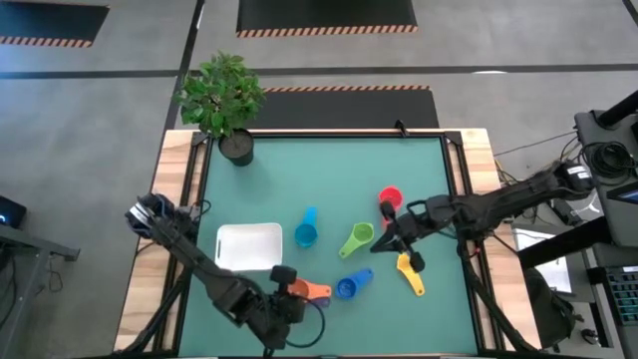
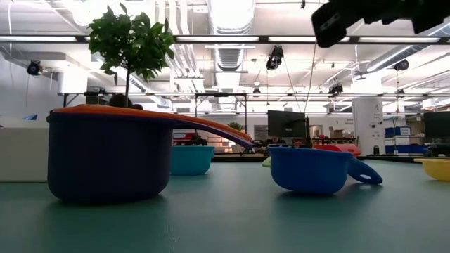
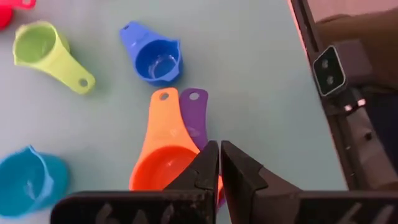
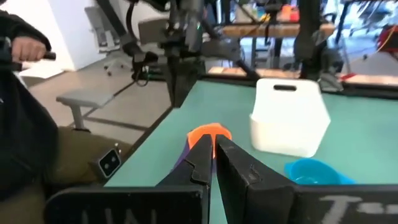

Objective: Nest measuring cups in basket
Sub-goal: Stack the orange measuring cup in the top of the purple measuring cup

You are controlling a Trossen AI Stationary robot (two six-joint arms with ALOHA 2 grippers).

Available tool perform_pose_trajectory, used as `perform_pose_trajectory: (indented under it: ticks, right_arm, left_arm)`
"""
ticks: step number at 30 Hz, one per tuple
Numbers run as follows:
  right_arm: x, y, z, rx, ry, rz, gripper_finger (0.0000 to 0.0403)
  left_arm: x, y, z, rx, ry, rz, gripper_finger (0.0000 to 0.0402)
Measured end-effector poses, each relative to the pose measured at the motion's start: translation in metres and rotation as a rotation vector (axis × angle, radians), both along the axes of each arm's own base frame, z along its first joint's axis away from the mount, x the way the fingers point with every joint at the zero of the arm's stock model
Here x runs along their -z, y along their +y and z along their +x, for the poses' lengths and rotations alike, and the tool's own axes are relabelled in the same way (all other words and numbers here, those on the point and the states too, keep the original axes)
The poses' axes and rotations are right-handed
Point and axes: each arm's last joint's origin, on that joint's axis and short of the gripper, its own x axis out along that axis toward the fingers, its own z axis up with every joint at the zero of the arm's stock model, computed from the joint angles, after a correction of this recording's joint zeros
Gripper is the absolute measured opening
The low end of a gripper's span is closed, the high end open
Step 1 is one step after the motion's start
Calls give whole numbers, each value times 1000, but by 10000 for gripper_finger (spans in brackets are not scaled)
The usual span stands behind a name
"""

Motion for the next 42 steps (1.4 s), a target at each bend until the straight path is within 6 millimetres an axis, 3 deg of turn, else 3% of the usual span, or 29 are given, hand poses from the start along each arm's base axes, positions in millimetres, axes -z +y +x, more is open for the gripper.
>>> perform_pose_trajectory:
  ticks: [10,17,28,42]
  right_arm:
    - [5,24,35,-67,65,-44,9]
    - [10,42,53,-69,65,-94,9]
    - [42,52,71,33,138,-134,9]
    - [64,62,99,29,147,-150,9]
  left_arm:
    - [12,-20,-16,-122,-73,-98,0]
    - [23,-26,-12,-173,-222,-186,0]
    - [52,-21,-19,-250,-232,-284,0]
    - [84,-46,7,-295,-248,-203,0]
